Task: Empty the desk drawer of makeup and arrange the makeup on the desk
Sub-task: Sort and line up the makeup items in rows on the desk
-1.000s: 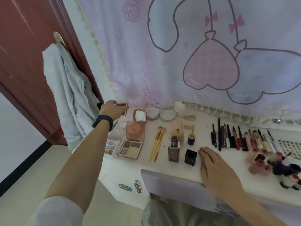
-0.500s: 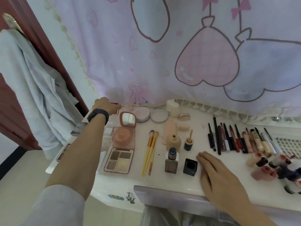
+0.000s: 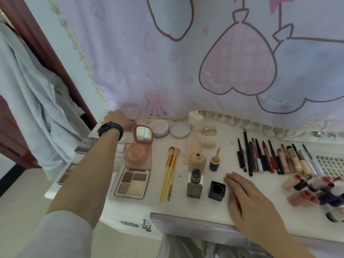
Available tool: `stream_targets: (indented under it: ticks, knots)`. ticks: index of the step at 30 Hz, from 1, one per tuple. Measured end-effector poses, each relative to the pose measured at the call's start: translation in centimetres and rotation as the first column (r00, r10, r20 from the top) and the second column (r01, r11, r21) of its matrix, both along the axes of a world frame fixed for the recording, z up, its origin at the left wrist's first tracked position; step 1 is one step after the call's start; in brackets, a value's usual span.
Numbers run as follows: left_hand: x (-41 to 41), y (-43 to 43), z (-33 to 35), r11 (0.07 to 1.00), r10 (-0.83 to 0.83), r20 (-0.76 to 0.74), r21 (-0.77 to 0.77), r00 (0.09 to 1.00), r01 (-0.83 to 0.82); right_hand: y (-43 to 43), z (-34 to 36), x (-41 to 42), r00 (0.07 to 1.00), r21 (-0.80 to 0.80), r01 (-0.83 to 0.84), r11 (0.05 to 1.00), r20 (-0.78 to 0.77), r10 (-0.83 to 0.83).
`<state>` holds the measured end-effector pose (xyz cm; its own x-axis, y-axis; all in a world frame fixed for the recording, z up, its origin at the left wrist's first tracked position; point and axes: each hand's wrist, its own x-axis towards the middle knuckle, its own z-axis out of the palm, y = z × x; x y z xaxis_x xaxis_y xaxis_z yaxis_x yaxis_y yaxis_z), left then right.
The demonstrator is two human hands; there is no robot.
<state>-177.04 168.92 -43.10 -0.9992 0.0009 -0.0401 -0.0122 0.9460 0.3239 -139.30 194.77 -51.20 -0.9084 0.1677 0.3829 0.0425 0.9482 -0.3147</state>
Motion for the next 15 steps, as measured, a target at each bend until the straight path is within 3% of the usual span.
stream_targets:
  ticks: [15]
  knots:
    - [0.63, -0.05, -0.12, 0.999, -0.023, 0.056, -0.021, 0.998, 0.024, -0.11, 0.32, 0.21, 1.0, 0.013, -0.008, 1.0, 0.018, 0.007]
